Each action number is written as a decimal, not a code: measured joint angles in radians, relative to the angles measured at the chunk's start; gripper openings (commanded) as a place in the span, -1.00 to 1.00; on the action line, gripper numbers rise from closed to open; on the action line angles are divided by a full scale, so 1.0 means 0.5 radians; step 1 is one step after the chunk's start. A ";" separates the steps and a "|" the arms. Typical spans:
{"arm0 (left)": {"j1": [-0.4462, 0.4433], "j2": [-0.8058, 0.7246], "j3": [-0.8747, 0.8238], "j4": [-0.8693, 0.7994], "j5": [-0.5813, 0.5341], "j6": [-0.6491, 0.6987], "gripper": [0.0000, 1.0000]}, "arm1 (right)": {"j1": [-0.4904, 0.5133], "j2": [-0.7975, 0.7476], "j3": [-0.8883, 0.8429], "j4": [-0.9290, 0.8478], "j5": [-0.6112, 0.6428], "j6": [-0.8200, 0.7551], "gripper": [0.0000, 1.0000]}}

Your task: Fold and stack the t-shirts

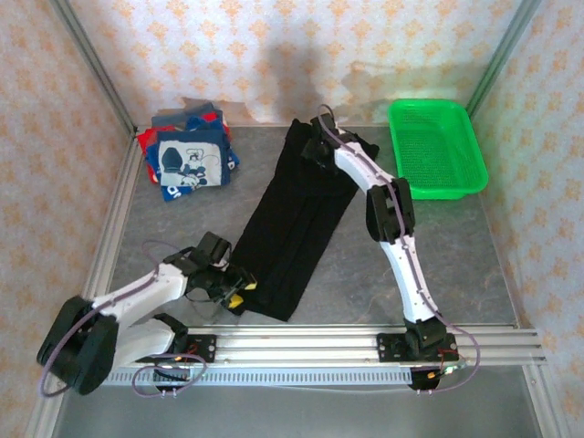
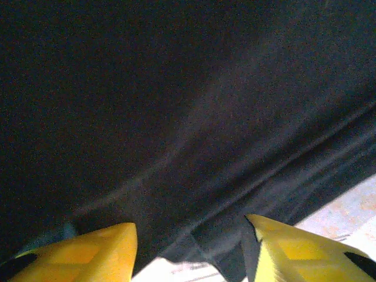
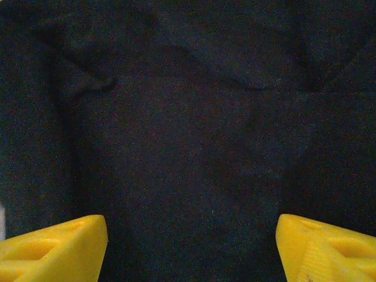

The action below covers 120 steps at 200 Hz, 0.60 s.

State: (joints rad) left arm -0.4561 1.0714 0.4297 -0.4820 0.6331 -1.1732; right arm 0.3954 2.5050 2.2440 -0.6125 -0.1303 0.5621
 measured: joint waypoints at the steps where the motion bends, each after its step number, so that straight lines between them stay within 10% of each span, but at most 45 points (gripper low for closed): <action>1: -0.004 -0.018 0.001 -0.011 0.005 -0.002 0.21 | 0.000 -0.013 -0.014 0.001 -0.006 -0.002 0.54; 55: -0.006 -0.317 0.472 -0.408 -0.015 0.143 0.39 | 0.094 -1.272 -1.164 0.276 -0.420 0.013 0.61; 120: 0.507 0.362 0.736 -0.579 -0.211 0.764 0.39 | 0.819 -2.023 -2.452 0.529 -0.822 0.556 0.54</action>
State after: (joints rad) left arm -0.2024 1.2522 0.7979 -0.7715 0.5278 -0.7914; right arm 0.8051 1.4937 1.0180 -0.3477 -0.5411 0.8402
